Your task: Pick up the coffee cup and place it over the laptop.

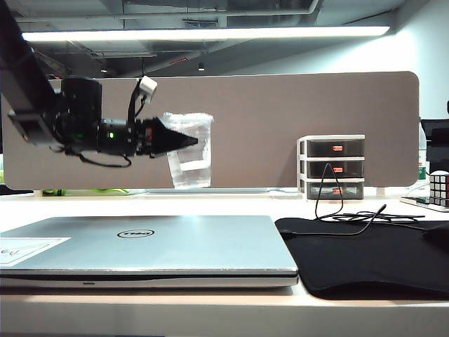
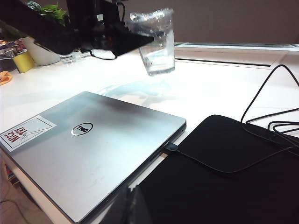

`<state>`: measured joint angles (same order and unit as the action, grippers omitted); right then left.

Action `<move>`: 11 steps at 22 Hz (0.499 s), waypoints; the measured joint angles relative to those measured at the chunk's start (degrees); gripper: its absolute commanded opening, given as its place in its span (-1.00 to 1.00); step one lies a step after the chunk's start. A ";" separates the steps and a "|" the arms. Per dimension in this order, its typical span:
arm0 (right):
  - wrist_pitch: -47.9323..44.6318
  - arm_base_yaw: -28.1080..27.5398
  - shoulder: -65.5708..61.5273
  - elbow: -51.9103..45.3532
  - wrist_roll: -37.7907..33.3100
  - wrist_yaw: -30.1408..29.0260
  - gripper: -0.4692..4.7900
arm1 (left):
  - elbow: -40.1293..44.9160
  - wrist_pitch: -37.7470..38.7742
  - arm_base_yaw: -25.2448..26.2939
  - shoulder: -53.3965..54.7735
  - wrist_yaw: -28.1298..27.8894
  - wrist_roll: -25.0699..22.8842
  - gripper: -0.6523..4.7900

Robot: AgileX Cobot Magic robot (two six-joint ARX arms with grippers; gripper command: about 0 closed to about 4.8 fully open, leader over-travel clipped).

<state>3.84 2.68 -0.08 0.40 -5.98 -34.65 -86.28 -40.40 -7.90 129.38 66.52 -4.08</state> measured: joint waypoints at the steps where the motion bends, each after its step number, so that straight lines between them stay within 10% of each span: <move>1: 0.00 0.00 0.00 0.00 0.00 0.00 -0.84 | 0.74 1.20 0.02 -1.64 -0.04 -0.17 0.24; 11: 0.00 0.00 0.00 0.00 0.00 0.00 -0.84 | 11.98 2.05 0.02 -11.78 -0.22 -2.54 0.24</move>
<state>3.84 2.68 -0.08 0.40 -5.98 -34.65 -74.30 -38.35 -7.88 117.60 66.30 -6.61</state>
